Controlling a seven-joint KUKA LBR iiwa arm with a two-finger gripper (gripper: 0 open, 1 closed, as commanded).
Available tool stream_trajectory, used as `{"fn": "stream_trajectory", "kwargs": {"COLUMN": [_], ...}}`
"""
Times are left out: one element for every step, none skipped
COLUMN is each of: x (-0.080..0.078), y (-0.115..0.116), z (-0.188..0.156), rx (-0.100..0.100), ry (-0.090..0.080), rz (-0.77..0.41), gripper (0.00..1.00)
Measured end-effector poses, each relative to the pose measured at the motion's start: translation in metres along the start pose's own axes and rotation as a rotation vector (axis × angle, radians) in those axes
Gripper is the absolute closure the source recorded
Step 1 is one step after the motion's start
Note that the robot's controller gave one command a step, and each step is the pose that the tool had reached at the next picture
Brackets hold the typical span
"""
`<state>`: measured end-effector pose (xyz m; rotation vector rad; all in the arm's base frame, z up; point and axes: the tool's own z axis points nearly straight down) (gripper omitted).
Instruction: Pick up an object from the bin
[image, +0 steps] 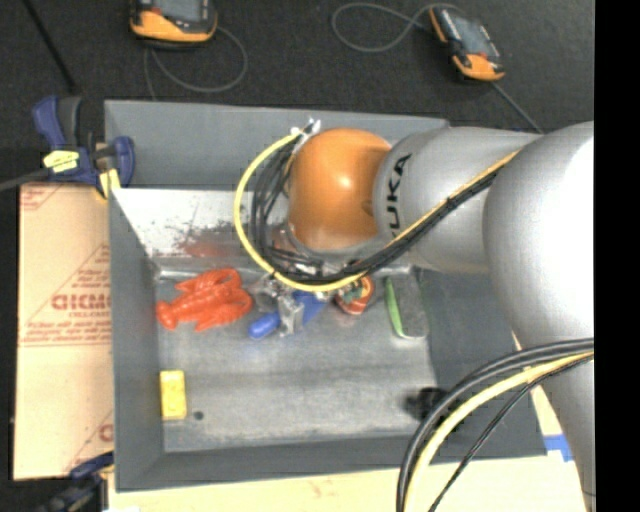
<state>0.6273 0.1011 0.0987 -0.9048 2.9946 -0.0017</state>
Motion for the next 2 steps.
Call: {"fn": "stream_trajectory", "kwargs": {"x": [0.004, 0.005], "y": [0.002, 0.008], "z": [-0.029, -0.103], "rx": [-0.006, -0.004], "ry": [0.014, 0.012], "rz": [-0.021, 0.002], "gripper": [1.0, 1.0]}}
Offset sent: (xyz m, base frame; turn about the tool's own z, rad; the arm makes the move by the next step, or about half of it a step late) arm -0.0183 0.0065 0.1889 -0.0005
